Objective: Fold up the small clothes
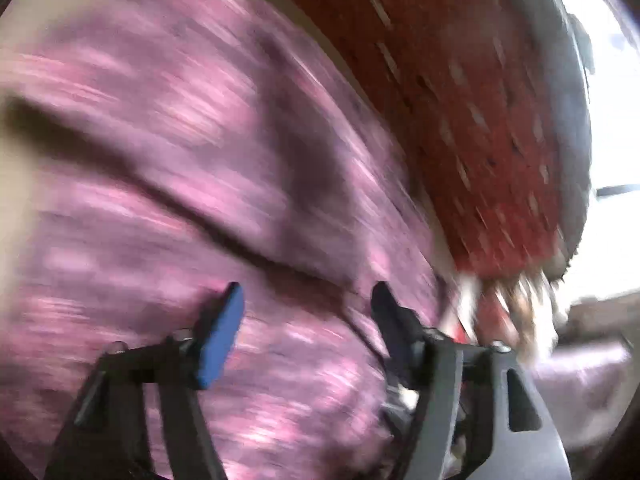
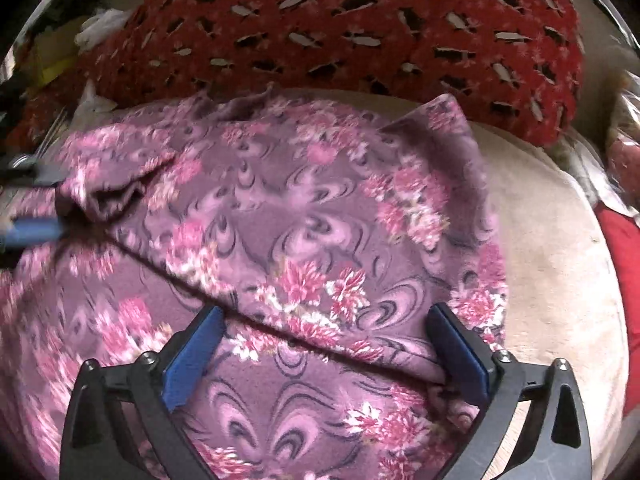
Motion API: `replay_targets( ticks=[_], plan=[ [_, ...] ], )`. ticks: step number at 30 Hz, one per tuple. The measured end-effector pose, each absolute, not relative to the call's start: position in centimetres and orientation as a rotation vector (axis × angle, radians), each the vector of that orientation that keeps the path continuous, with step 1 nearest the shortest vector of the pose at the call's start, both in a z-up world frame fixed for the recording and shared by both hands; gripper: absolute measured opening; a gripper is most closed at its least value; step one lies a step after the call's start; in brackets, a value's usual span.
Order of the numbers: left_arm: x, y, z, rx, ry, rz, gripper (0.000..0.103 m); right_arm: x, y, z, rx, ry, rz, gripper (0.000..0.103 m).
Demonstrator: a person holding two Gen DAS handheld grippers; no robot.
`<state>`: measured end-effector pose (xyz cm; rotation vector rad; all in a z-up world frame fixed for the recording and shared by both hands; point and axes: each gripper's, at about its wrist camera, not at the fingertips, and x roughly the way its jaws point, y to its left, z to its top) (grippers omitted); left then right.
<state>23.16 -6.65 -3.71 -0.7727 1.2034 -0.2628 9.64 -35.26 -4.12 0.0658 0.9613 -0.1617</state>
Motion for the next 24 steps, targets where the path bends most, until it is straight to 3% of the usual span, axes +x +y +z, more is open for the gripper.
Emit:
replay_targets(
  ticks=[5,10,12,14,15,16,17,24],
  plan=[
    [23.0,-2.7,-5.3,-0.746,1.130,-0.145,0.071,10.8,-32.7,-0.3,0.262,0.848,-0.058,0.097],
    [23.2,-3.6,-4.9,-0.697,1.100,-0.147,0.071,15.1,-28.7,-1.0,0.405,0.916,0.068,0.095],
    [23.4,-3.5,-5.2,-0.710,1.106,-0.148,0.071,16.4,-27.7,-1.9,0.446,0.942,0.096,0.082],
    [23.5,-3.1,-5.5,-0.744,1.105,-0.151,0.071,17.2,-26.7,-2.9,0.473,0.968,0.108,0.045],
    [23.7,-3.4,-5.5,-0.750,1.106,-0.152,0.071,17.3,-26.4,-3.0,0.474,0.961,0.113,0.038],
    [23.7,-3.3,-5.5,-0.753,1.108,-0.154,0.071,17.3,-26.2,-2.9,0.462,0.944,0.112,0.018],
    [23.7,-3.3,-5.5,-0.751,1.107,-0.156,0.071,17.3,-26.3,-2.7,0.462,0.933,0.123,0.011],
    [23.5,-4.8,-5.0,-0.668,1.089,-0.137,0.071,14.8,-31.6,1.1,0.532,0.774,0.113,0.006]
  ],
)
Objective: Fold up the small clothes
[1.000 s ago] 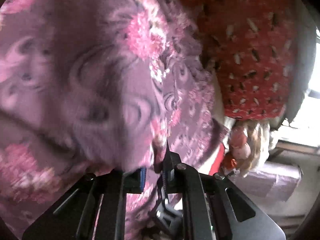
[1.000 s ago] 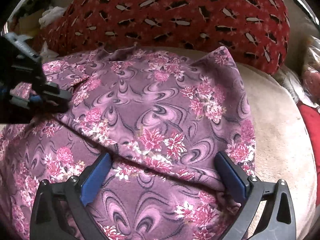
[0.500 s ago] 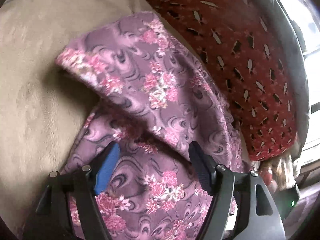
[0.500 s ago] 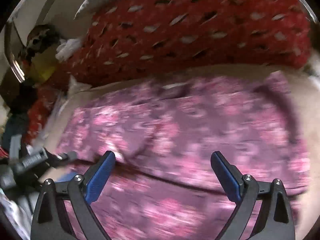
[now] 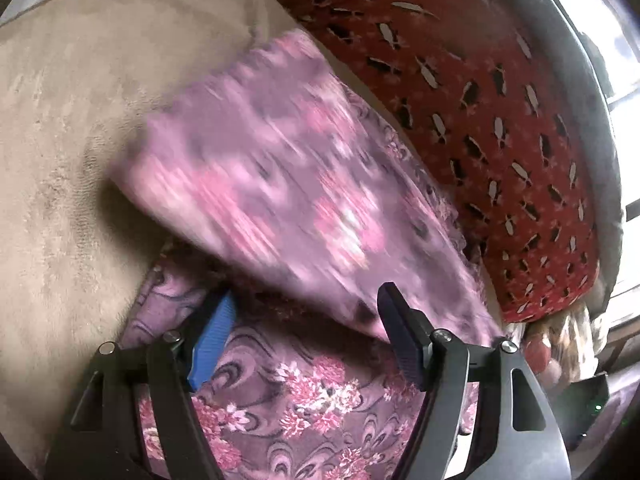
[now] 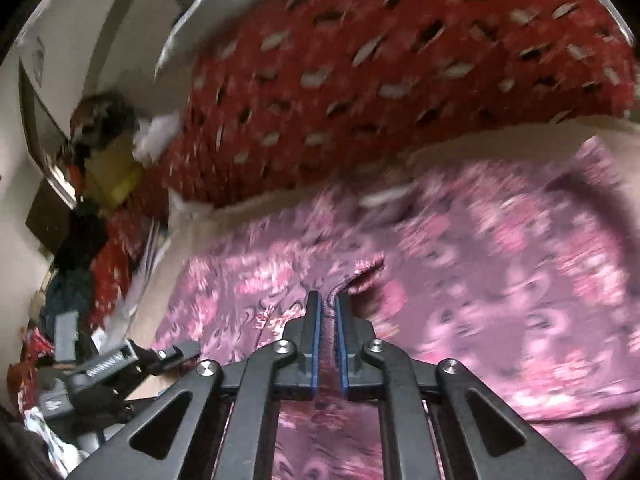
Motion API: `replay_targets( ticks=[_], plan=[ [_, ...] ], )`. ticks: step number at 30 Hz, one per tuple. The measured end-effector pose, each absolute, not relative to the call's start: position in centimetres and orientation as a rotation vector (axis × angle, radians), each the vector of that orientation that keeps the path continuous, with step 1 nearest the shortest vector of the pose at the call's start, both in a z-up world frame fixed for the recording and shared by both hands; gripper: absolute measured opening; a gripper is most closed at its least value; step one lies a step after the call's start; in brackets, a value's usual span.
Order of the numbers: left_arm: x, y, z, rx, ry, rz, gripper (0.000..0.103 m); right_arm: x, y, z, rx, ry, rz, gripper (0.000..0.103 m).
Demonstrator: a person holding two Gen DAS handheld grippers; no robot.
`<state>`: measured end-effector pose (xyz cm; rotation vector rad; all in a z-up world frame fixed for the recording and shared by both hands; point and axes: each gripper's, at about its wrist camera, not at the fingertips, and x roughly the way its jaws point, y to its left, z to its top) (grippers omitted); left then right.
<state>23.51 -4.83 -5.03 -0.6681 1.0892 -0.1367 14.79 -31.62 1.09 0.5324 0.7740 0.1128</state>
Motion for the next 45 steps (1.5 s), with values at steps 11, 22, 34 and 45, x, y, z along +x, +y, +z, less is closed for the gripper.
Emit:
replay_targets(
  ticks=[11,22,34,45],
  plan=[
    [23.6,-6.8,-4.5,-0.583,1.090,-0.125,0.071,10.1,-44.3,2.6,0.527,0.683,-0.181,0.004],
    [23.6,-7.6,-4.1,-0.538,1.072,-0.117,0.074,7.2,-48.9,-0.3,0.739,0.686,-0.257,0.014],
    [23.7,-9.3,-4.4,-0.457,1.067,-0.126,0.074,10.3,-46.0,0.8,0.582,0.692,-0.142,0.004],
    [23.5,-11.0,-5.4,-0.335,1.045,-0.114,0.075,6.3,-48.3,0.8,0.650,0.675,-0.193,0.016]
  ],
)
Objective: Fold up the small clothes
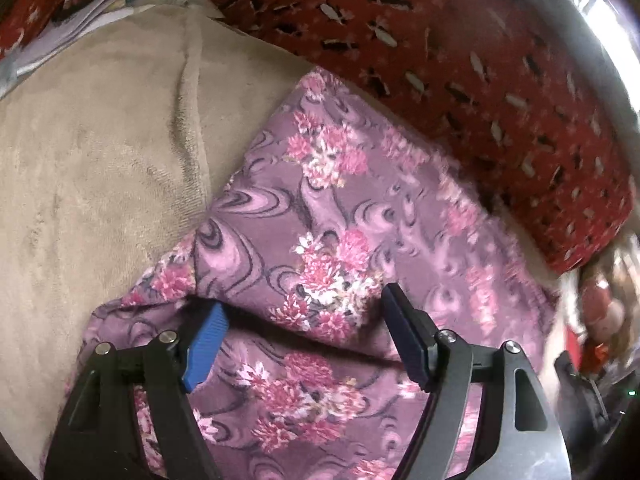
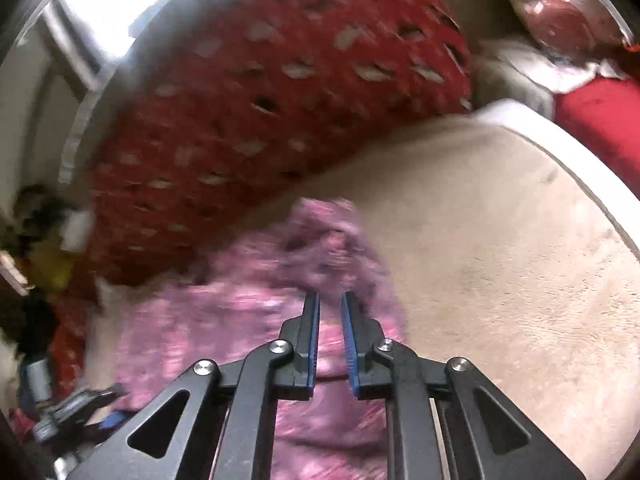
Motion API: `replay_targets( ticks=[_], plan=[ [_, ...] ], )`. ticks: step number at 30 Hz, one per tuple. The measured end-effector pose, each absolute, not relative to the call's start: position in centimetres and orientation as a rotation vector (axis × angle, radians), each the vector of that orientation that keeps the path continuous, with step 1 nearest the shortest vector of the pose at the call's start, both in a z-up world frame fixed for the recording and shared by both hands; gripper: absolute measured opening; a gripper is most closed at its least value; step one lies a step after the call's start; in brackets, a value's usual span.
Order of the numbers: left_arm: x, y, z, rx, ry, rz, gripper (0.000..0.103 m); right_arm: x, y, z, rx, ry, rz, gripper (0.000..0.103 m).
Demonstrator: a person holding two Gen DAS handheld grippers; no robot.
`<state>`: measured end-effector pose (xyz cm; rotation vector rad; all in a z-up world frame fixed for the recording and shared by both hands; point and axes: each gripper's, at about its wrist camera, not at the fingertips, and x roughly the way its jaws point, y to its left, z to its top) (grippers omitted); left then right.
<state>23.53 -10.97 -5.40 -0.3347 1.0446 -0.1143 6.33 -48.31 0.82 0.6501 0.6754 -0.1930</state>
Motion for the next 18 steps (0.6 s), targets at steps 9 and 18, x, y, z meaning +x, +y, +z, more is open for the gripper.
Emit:
replay_targets(
  ticks=[9,18],
  plan=[
    [20.6,-12.2,-5.3,-0.127,1.133,-0.182,0.076,5.2,-44.3,-1.6,0.391,0.996,-0.073,0.039],
    [12.0,-9.8,-6.0,0.067,1.259,-0.206,0.076,-5.5,-39.6,-3.2,0.162,1.161,0.057,0.067]
  ],
)
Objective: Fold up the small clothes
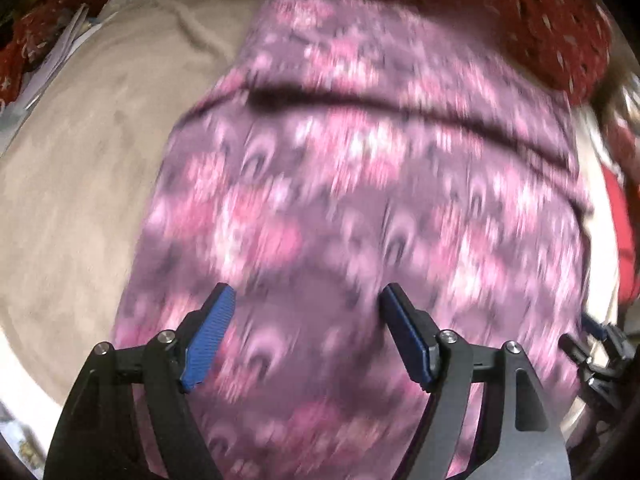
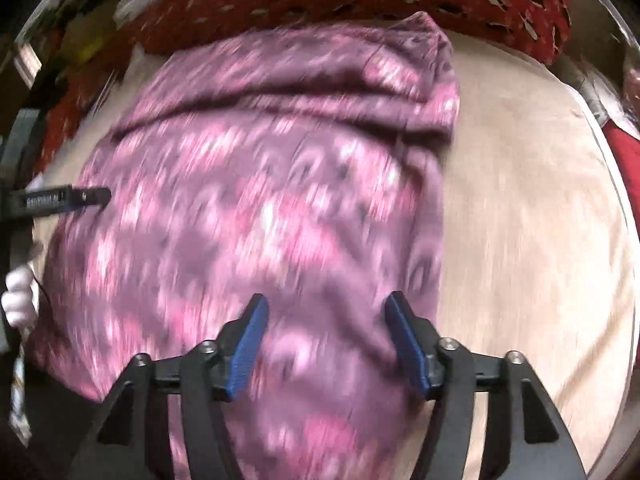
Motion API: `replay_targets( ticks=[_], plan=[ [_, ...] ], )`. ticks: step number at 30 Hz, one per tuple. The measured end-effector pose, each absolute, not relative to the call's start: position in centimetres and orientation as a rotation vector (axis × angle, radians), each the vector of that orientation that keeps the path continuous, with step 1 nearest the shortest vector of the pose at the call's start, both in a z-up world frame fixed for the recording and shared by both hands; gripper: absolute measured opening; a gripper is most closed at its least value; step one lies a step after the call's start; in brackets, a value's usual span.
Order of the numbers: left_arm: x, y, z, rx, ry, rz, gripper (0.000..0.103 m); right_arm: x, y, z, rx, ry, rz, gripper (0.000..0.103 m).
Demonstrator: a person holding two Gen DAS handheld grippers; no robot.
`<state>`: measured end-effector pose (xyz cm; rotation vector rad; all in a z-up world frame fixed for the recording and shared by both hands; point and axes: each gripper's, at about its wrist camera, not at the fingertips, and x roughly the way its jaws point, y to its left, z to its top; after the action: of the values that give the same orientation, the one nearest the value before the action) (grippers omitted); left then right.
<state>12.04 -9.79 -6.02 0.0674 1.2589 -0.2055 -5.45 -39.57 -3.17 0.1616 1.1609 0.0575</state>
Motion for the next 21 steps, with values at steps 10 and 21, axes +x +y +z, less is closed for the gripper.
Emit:
replay_targets(
  ticks=[10,21],
  plan=[
    [5.7,-0.7,-4.9,-0.046,1.314,-0.236,0.076,-15.1,-38.5,-1.0,0.281,1.095,0.039,0.073],
    [1.4,5.2,-9.2,-0.295,1.521,-0.363,0.075,-22.6,-42.4,-4.5,0.652,1.076,0.038,0.075]
  ],
)
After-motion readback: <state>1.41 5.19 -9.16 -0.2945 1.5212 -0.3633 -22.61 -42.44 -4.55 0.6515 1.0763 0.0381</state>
